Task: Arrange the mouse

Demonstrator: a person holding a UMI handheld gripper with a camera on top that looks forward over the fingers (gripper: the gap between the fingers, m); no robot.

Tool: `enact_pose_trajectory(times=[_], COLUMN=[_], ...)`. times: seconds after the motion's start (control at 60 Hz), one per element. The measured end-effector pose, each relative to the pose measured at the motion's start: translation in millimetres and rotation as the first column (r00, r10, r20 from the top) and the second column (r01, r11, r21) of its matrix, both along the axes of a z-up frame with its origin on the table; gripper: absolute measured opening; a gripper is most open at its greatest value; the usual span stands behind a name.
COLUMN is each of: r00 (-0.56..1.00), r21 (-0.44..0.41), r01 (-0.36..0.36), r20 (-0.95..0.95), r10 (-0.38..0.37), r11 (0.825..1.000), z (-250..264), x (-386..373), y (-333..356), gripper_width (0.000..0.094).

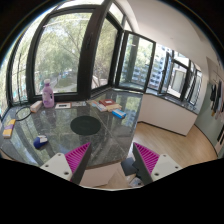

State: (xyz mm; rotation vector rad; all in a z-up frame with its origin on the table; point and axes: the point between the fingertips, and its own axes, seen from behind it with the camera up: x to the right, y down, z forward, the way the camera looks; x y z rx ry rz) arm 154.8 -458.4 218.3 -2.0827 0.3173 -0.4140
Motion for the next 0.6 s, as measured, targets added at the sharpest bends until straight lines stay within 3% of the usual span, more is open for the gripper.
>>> enact_pose_trajectory(times=[0.183, 0.3, 0.467, 0.6], r00=[0.999, 0.997, 0.981, 0.945], r21=[-0.042, -0.083, -0.106, -0.088], r01=[0.014, -0.015, -0.138, -0.274], r20=[-0.031, -0.074, -0.153, -0.212], r10=[-0.015, 0.009, 0.121, 0.251], r11=[0.999, 0.996, 0.985, 0.958], z=[-22.9, -57.7, -114.6, -148.1], x=[-5.8, -29.1, -112.7, -203.0], y=[-9.9, -20.7, -17.6, 11.1], gripper_width=[0.0843, 0.0847, 0.0847, 0.0848])
